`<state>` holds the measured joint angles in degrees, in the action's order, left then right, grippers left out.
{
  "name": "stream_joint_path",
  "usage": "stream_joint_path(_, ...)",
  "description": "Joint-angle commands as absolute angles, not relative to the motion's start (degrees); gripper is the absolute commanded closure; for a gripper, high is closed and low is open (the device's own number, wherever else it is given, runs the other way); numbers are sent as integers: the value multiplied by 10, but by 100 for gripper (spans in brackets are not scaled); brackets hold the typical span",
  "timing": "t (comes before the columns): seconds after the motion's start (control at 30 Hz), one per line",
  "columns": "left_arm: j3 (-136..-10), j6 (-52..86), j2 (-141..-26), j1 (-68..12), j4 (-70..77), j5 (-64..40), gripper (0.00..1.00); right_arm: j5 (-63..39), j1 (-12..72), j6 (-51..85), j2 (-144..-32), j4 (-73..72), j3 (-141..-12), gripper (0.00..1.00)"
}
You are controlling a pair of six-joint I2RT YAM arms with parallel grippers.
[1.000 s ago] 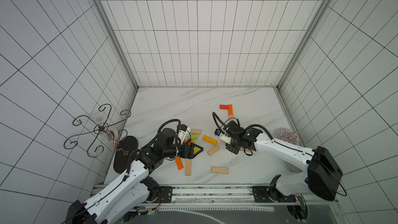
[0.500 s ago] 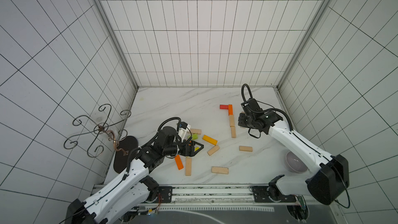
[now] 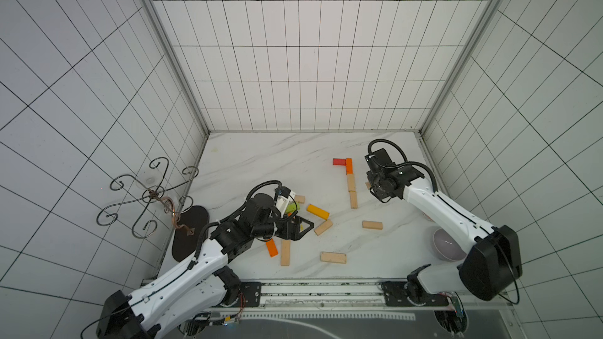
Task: Assemble a giraffe with building blocks
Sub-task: Place the building block at the center of the board.
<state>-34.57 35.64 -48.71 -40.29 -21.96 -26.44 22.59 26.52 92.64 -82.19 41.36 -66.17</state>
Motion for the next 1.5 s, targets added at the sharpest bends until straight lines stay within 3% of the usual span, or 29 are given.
stream_joint_path(0.0,-367,364,-483,-408,-206,-251,12,243,258,1041,-860,435,-651,99)
stream_joint_path(0.53,-373,358,-449,-409,-226,-245,12,246,254,1154,-922,431,-600,93)
stream_joint_path(1.2,-375,358,-446,-409,-229,-238,12,217,254,1181,-1002,412,-590,85)
stream_joint_path(1.37,-376,357,-443,-409,-234,-236,12,224,255,1179,-1011,400,-590,78)
stream_joint_path(1.47,-381,358,-437,-409,-241,-232,12,226,255,1179,-1018,402,-596,67)
